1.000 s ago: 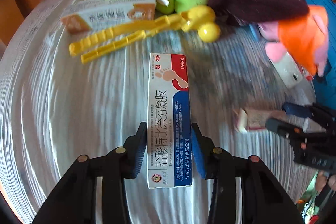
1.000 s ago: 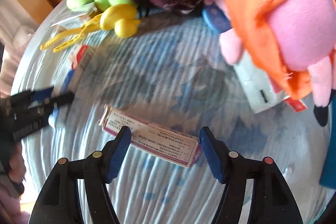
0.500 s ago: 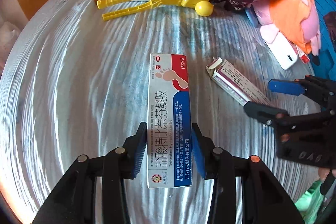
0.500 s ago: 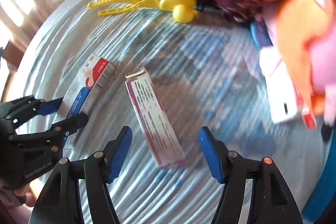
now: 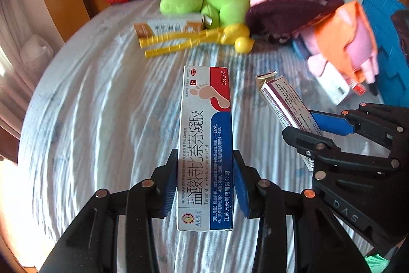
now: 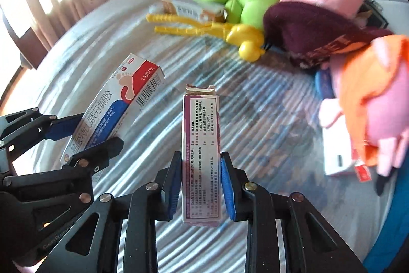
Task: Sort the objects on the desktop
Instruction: 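Carry both boxes into the blue crate and open both tools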
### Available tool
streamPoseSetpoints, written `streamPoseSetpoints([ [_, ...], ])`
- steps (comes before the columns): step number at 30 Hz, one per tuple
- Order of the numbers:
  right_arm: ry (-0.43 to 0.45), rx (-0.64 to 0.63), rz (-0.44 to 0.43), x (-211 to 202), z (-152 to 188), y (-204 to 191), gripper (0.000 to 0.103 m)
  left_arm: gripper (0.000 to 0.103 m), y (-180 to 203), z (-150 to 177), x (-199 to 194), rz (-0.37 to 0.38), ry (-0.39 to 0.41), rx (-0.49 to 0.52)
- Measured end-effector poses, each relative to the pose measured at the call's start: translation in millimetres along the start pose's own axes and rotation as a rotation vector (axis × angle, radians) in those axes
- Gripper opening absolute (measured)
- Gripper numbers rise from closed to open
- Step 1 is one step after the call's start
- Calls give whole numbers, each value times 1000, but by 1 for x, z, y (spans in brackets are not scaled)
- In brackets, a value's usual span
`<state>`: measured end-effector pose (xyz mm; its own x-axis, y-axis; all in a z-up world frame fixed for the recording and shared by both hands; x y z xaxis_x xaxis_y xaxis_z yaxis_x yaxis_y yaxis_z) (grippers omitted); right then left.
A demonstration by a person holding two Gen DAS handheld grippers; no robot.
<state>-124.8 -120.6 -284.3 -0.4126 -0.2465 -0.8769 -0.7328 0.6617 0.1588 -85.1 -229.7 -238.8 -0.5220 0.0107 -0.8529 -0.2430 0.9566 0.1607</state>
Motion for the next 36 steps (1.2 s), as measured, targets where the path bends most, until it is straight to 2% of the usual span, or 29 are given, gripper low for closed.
streamPoseSetpoints([
  [5,153,66,46,-63,-14,23,28,39,31,-22,-43,-4,126,72],
  [8,275,115,125,-109,-20,51,28,39,59,-33,-66,18,192,116],
  [13,419,213,225,-174,-18,94,28,39,109,-49,-100,61,306,212],
  [22,616,370,444,-291,18,196,28,39,230,-81,-141,199,457,381],
  [26,657,430,558,-324,39,247,28,39,293,-98,-158,263,527,445],
  [29,653,485,628,-340,54,292,28,39,342,-113,-171,321,557,483],
  [31,638,529,652,-348,65,328,28,39,375,-123,-173,362,544,500],
  [33,587,578,667,-351,72,371,28,39,414,-136,-170,406,507,510],
  [36,520,627,680,-353,86,426,28,39,464,-154,-169,443,495,521],
])
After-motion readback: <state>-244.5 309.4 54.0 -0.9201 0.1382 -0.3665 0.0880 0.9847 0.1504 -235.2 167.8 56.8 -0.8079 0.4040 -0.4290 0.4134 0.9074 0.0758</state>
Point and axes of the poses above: each gripper's, at about its wrist camera, not at the fingertips, and x roughly the way its jaws point, y to its right, z to its underside, the point moved 5 cm from there along x, roughly the way its jaws point, and after that the axes turned 10 degrees about z, right-handed, at the moved point
